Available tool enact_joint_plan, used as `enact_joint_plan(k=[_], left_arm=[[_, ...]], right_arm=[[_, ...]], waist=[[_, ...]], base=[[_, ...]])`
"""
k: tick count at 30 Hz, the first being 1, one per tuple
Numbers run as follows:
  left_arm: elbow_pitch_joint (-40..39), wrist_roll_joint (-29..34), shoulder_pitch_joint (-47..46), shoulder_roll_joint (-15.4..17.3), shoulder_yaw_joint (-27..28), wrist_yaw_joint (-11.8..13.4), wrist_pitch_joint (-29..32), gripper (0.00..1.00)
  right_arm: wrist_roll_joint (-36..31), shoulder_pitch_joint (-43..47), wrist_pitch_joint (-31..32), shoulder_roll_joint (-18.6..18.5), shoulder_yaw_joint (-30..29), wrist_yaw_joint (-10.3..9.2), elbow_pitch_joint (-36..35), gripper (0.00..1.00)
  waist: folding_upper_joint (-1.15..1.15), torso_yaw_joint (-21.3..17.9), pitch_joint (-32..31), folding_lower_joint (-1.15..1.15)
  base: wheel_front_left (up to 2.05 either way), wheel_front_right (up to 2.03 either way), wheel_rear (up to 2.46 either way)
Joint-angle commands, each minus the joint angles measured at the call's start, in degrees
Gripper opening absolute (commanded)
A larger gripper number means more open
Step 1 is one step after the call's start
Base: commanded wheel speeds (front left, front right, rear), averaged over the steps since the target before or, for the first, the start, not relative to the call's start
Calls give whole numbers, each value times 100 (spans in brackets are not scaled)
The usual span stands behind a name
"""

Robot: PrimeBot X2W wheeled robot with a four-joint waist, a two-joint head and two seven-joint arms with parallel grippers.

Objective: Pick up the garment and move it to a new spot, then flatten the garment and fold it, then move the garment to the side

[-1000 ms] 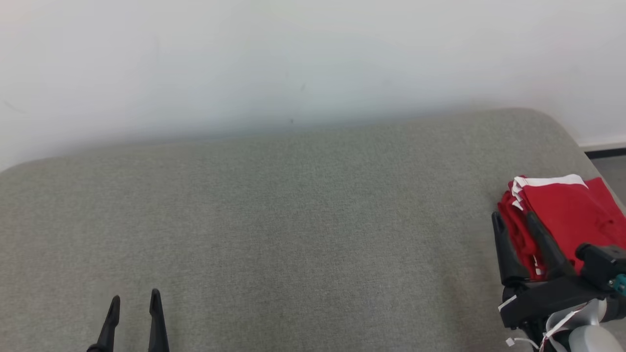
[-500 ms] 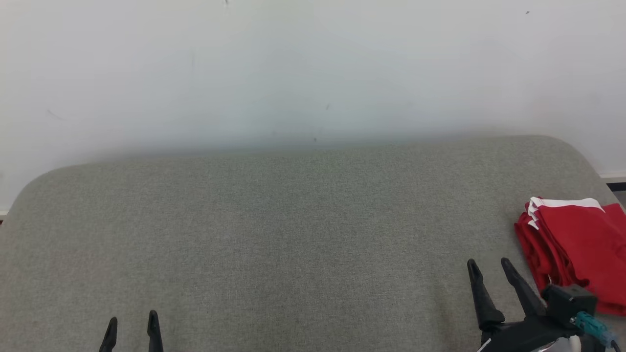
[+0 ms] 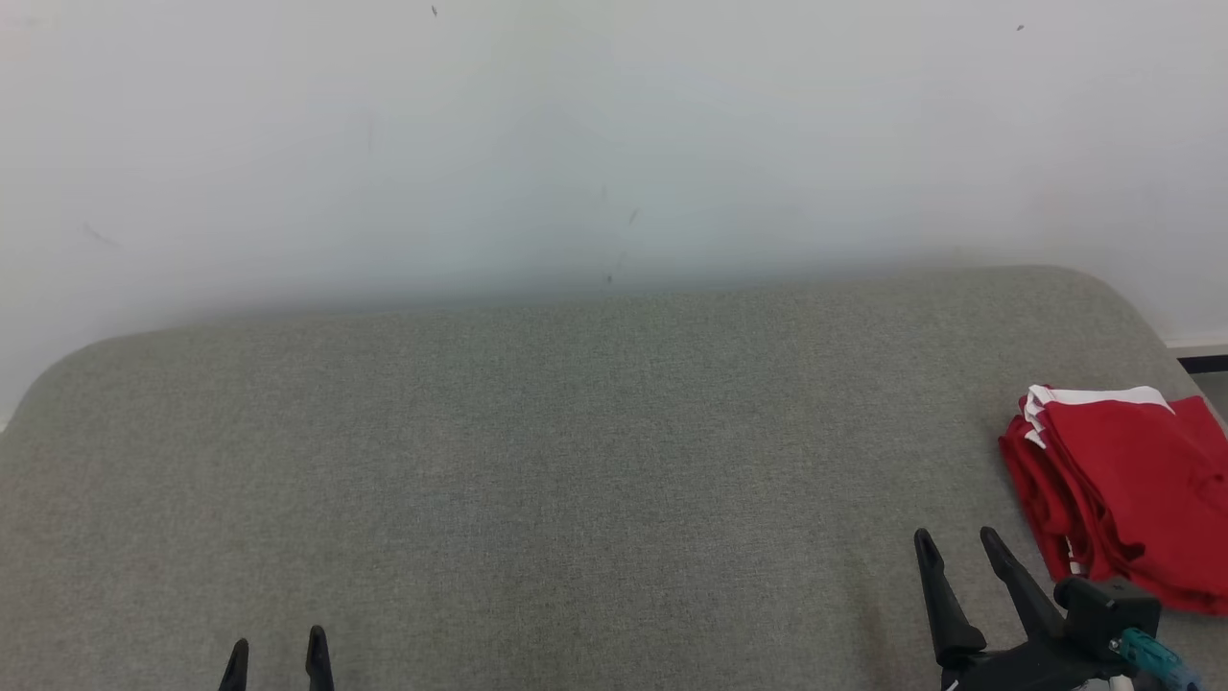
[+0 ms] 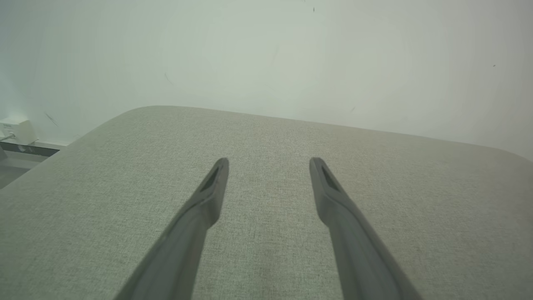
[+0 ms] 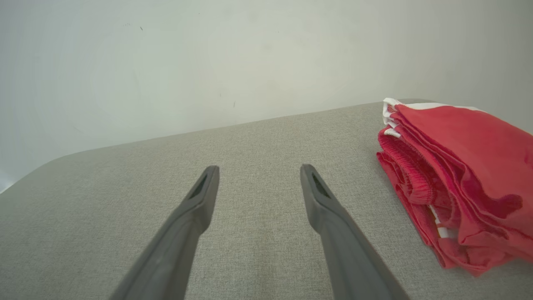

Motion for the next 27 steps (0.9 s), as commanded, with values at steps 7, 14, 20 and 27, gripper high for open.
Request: enact_joint_plan(k=[7,14,20,27], left_arm=[[-108,51,42,-5,-62,47,-16,100],[-139,-36,27,-4,-92,70,-15,100],[-148,-13,43,-5,-126,78,-15,100],[-46,-37,1,-9,-162,96,10,0]], right_arm=[[51,1,-8,45,-31,-1,3,100],[59,31,-10,61,-51,-1,-31,100],[26,42,-6,72,-75,-1,-63,100],[70,26,14,78,-72,0,4,0]], waist=[[0,3,37,0],[0,31,92,0],[0,40,121,0],[0,38,123,0]], base=[[0,0,0],[0,0,0],[0,0,0],[0,0,0]])
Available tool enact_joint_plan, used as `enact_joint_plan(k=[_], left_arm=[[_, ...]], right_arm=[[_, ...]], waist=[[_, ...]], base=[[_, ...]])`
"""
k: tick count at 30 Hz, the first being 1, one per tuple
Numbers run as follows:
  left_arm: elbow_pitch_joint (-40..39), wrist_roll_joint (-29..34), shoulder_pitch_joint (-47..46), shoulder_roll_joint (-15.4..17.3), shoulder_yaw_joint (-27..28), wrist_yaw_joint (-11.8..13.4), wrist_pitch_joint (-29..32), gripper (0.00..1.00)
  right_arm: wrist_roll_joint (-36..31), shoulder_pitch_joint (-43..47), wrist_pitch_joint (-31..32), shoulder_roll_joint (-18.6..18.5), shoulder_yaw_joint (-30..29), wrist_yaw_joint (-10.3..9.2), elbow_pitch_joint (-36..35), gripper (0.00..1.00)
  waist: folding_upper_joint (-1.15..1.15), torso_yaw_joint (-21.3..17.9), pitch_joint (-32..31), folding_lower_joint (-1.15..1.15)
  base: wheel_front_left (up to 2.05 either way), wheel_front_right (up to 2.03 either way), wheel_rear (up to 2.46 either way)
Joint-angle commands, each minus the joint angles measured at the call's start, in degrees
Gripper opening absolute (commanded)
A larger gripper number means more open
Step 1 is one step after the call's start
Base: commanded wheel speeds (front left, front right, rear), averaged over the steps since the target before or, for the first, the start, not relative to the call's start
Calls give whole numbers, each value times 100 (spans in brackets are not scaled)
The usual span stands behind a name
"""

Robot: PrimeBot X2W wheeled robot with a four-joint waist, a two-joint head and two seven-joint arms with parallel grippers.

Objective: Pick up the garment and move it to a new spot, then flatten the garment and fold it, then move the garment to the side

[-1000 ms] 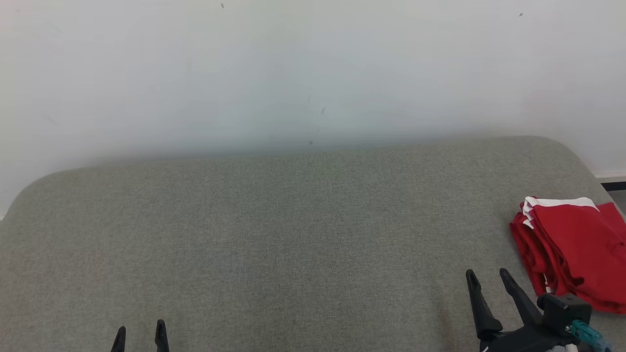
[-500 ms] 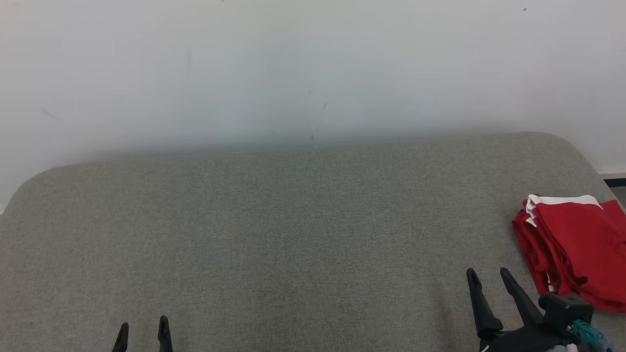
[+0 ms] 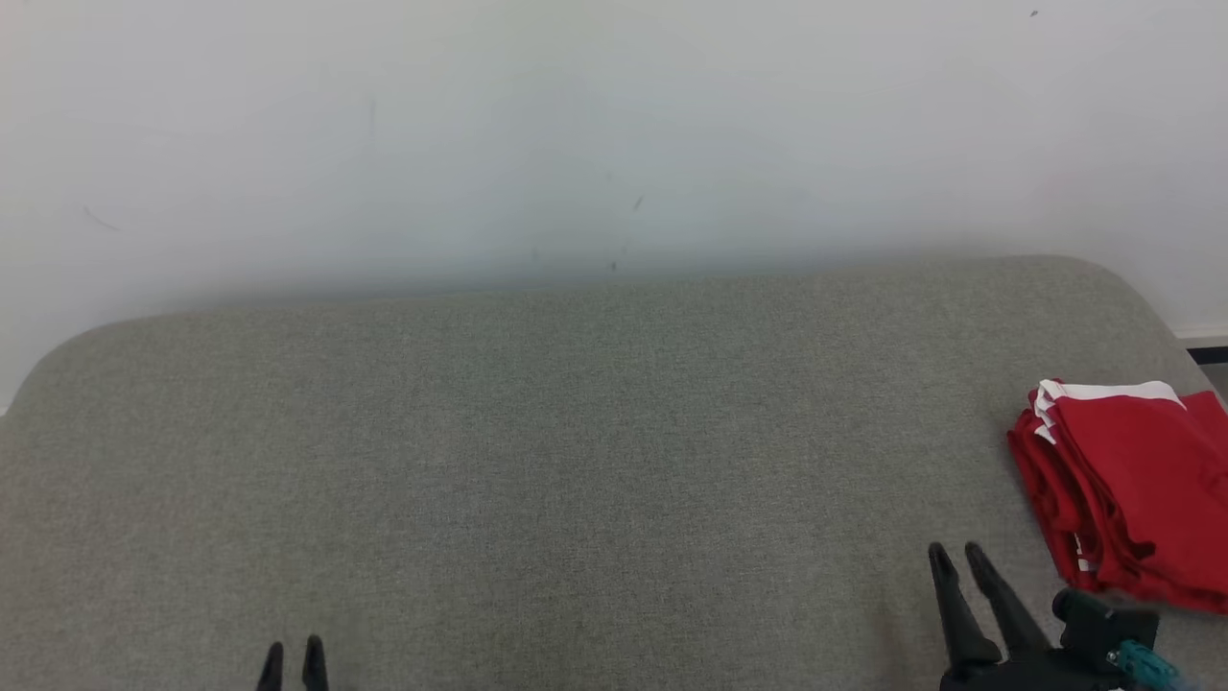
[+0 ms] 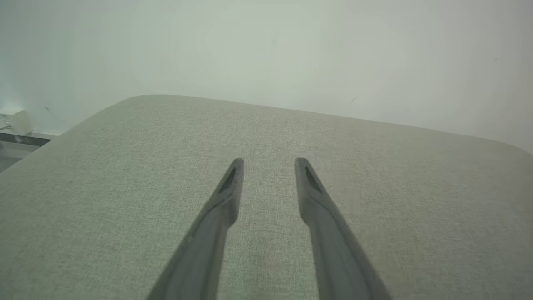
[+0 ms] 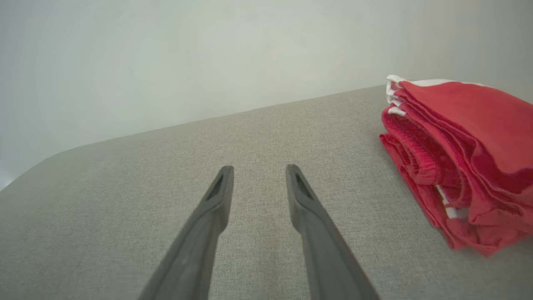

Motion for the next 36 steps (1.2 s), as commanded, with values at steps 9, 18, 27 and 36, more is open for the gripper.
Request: enact_joint_plan(k=[9,18,27,36], left_arm=[[254,-631,-116,-31,60,-27,218,0],[244,-1460,-245,-26,87,-62,419,0],[248,-2387,-395,-20,129,-101,660,0],[258,-3132,-526,-14,170,-138,859,0]], right_arm=[[553,90,115,85,-92,0,185,0],[1295,32,244,140,-201,0,126,0],[2132,-32,392,202,-326,0,70,0],[2803,-96,510,254,-429,1,23,0]], waist=[[0,11,17,0],[0,27,40,0],[0,46,69,0],[0,63,95,0]], base=[[0,0,0],[0,0,0],[0,0,0],[0,0,0]])
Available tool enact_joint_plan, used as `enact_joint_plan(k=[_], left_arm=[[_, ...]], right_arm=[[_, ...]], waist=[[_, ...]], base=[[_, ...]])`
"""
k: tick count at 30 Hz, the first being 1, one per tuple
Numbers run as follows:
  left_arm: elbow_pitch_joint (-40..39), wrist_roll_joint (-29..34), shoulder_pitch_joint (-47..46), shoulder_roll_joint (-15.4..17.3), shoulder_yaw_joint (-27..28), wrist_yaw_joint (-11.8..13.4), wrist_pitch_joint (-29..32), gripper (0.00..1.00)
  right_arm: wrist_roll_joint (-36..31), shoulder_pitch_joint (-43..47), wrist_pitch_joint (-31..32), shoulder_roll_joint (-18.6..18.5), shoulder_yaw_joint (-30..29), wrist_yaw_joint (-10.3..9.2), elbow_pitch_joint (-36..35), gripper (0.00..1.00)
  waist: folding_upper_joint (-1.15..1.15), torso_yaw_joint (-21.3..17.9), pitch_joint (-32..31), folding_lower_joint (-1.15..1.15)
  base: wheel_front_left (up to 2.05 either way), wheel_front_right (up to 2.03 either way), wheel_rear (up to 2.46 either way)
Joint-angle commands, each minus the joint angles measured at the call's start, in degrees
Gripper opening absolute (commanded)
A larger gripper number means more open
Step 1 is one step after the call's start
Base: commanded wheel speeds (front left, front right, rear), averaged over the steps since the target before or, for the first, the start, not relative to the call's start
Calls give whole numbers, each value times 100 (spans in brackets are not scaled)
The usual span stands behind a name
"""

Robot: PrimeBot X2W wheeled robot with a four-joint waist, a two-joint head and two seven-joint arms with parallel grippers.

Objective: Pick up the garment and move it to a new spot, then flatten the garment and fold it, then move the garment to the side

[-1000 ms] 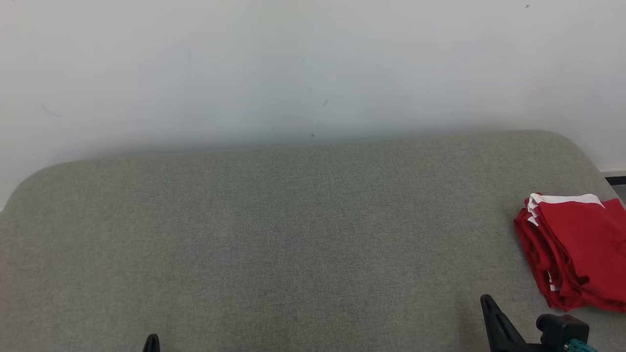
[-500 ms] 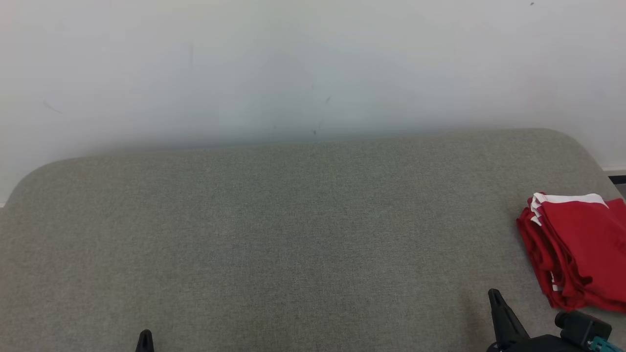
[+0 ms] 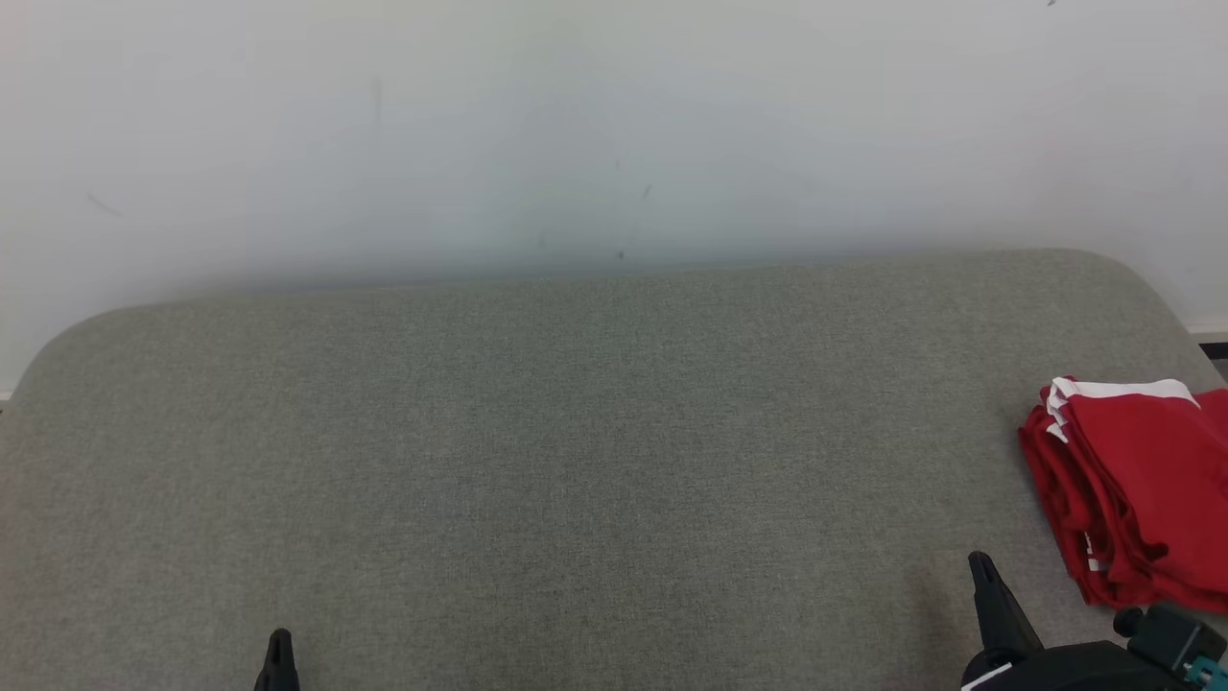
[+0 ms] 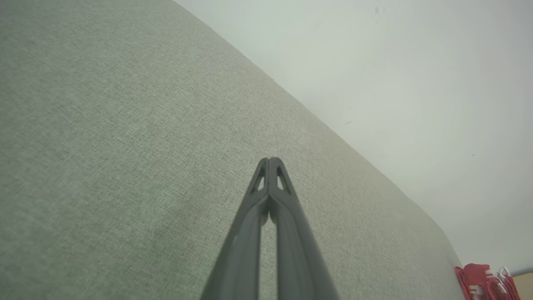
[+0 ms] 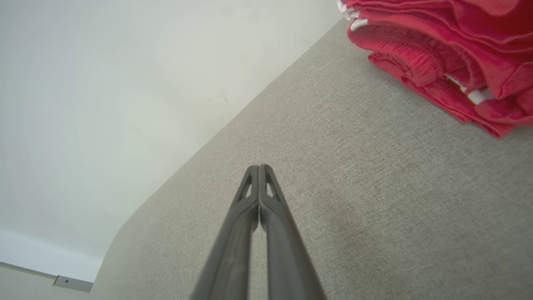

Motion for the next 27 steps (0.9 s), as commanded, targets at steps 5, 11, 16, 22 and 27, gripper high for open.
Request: enact_joint_plan(k=[5,11,16,22,27], left_arm=[[-60,-496,-223,37,41,-47,124,0],[-53,-938,-303,41,65,-67,240,0],[-47,-1281,-350,43,85,-86,332,0],[-41,-1608,-418,46,104,-97,423,0],[-35,-1917,-463,48,122,-110,508,0]], right_arm=[[455,-195,75,29,-92,2,-118,0],[848,-228,146,59,-152,2,-142,0],[1156,-259,201,82,-201,2,-161,0],[1450,-285,254,103,-247,2,-179,0],[1730,-291,306,125,-292,3,-194,0]], waist=[[0,11,15,-1],[0,22,32,-1],[0,32,47,-1],[0,41,61,-1],[0,51,75,-1]], base=[[0,0,0],[0,0,0],[0,0,0],[0,0,0],[0,0,0]])
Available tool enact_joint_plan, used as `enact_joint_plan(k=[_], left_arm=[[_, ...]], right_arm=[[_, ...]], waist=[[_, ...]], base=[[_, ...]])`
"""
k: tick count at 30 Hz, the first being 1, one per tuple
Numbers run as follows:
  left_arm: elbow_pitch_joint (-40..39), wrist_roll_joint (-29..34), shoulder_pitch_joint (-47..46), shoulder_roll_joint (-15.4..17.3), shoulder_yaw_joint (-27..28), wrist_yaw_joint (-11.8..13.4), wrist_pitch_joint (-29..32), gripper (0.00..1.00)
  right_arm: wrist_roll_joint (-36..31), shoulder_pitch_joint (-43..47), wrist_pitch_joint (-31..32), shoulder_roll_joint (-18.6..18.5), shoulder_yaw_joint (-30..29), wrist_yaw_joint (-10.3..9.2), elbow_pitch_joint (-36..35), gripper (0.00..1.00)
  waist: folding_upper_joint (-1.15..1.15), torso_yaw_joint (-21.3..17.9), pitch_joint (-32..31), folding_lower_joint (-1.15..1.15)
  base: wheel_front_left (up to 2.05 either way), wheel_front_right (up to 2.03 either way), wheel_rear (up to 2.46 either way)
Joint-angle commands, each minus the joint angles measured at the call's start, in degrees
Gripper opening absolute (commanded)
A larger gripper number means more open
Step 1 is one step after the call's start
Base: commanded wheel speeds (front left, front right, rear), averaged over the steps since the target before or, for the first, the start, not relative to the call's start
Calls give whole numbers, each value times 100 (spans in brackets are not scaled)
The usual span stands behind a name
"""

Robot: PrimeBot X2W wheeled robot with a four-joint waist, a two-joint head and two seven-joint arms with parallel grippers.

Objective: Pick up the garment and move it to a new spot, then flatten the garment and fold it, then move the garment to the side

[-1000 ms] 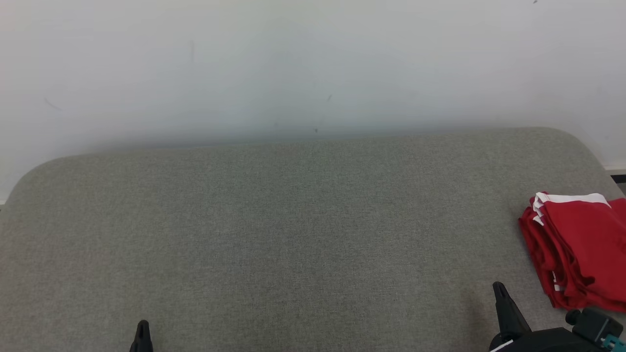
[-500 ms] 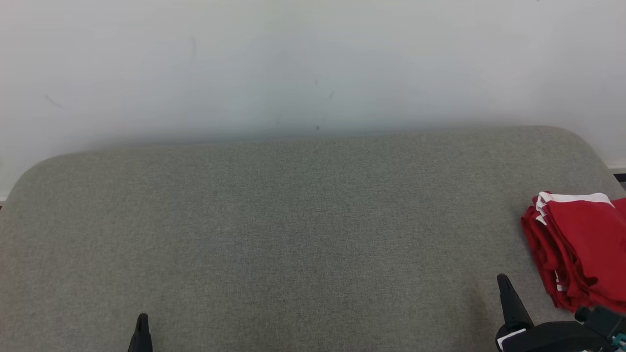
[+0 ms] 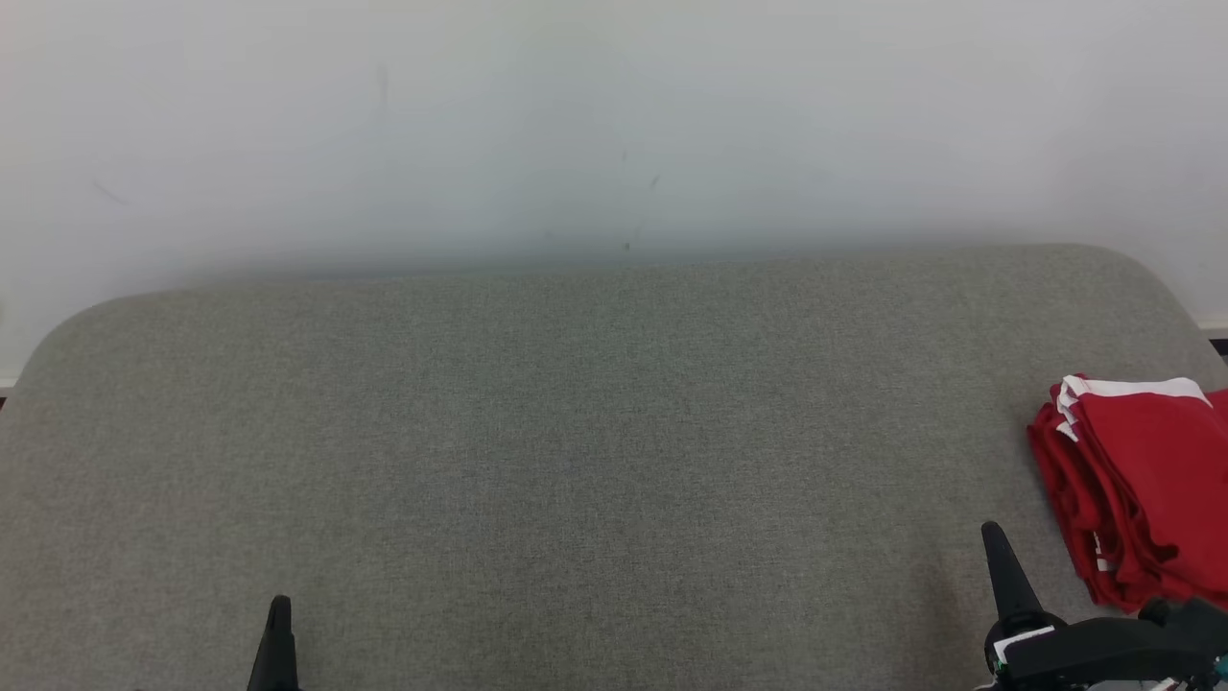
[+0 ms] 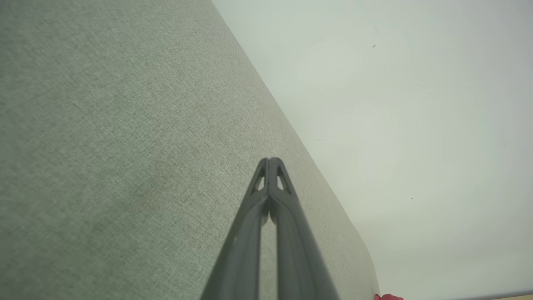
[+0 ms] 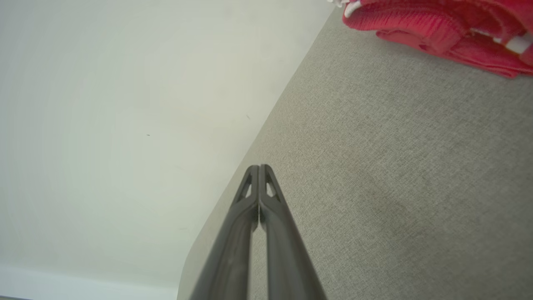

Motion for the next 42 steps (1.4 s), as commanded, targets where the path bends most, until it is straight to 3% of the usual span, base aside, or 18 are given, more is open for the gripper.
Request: enact_joint_plan(k=[1,42], left_arm=[[-41,-180,-137,40,33,-22,47,0],[1,-2213,-489,51,144,-110,596,0]], right_arm=[[151,-92,19,7,-43,3,-62,0],[1987,-244,356,152,-329,4,-174,0]], waist=[[0,3,5,0],[0,80,119,-1]], base=[[0,0,0],[0,0,0]])
